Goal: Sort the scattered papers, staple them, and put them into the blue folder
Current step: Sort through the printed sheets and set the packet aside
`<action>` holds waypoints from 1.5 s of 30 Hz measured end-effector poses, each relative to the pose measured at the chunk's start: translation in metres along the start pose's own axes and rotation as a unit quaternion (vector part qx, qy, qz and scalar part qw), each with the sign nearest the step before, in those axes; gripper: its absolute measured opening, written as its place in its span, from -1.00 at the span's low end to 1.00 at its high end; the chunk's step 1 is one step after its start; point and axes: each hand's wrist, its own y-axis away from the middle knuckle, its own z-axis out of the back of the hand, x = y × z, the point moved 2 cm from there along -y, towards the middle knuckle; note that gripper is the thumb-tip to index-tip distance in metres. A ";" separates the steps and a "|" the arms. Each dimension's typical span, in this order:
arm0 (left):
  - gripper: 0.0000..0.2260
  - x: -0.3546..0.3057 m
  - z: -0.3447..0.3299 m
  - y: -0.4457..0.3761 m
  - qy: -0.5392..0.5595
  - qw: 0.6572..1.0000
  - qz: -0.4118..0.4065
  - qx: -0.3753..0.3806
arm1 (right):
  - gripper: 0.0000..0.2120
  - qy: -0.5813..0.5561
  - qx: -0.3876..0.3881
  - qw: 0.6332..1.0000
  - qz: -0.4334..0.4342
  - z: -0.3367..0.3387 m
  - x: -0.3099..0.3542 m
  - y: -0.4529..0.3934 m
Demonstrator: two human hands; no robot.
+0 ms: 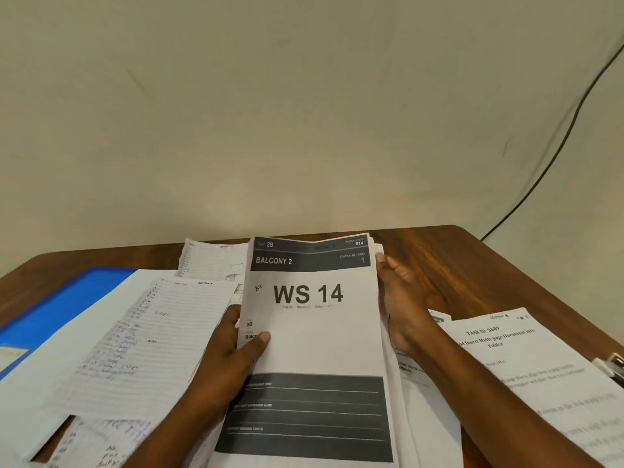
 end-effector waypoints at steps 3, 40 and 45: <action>-0.69 -0.001 -0.001 0.002 -0.001 1.000 -0.009 -0.007 | -0.60 -0.006 0.000 1.000 -0.011 -0.003 0.001 0.002; -0.74 -0.021 0.006 0.006 0.213 0.976 0.014 -0.042 | -0.71 0.166 0.095 0.981 0.027 -0.020 0.004 0.020; -0.75 -0.035 0.005 0.009 0.220 0.973 -0.029 -0.067 | -0.75 0.198 0.084 0.974 0.069 -0.032 0.002 0.029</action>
